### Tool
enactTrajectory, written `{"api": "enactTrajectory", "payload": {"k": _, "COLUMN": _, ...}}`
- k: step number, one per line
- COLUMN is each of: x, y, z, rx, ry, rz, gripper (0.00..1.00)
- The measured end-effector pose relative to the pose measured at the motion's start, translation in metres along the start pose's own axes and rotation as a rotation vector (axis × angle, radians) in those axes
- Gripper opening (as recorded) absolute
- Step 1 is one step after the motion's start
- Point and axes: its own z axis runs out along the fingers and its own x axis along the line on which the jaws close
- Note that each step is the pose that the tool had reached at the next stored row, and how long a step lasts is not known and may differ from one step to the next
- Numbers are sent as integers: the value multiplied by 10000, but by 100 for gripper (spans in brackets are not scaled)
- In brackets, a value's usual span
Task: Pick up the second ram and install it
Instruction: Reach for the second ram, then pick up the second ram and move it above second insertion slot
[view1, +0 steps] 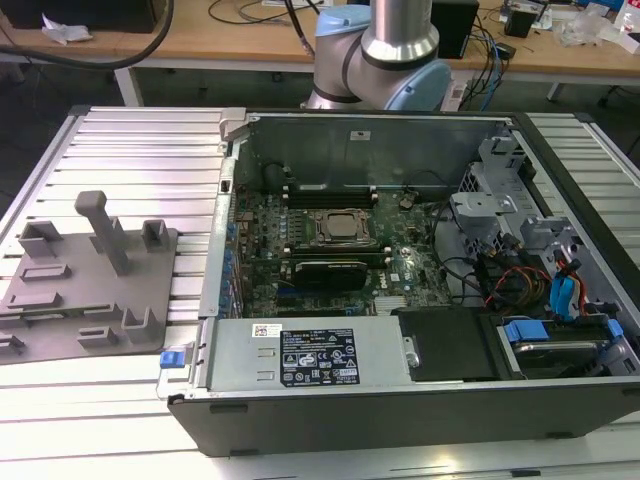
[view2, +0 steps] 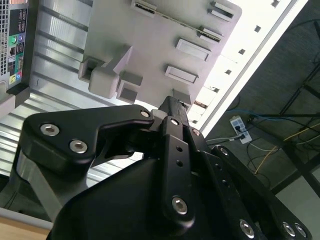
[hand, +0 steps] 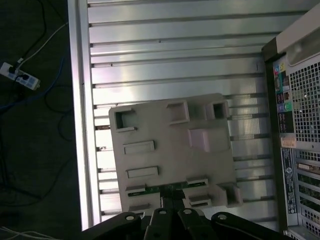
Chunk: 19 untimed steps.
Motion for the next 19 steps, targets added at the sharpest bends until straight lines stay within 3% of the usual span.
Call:
{"api": "enactTrajectory", "payload": {"k": 5, "x": -5, "y": -93, "z": -1, "rx": -1, "ry": 0, "rz": -1, "gripper": 11}}
{"api": "enactTrajectory", "payload": {"k": 15, "x": -5, "y": -99, "z": -2, "rx": 0, "ry": 0, "rz": 0, "gripper": 11}}
{"api": "enactTrajectory", "payload": {"k": 19, "x": -4, "y": -99, "z": -2, "rx": -13, "ry": 24, "rz": -531, "gripper": 11}}
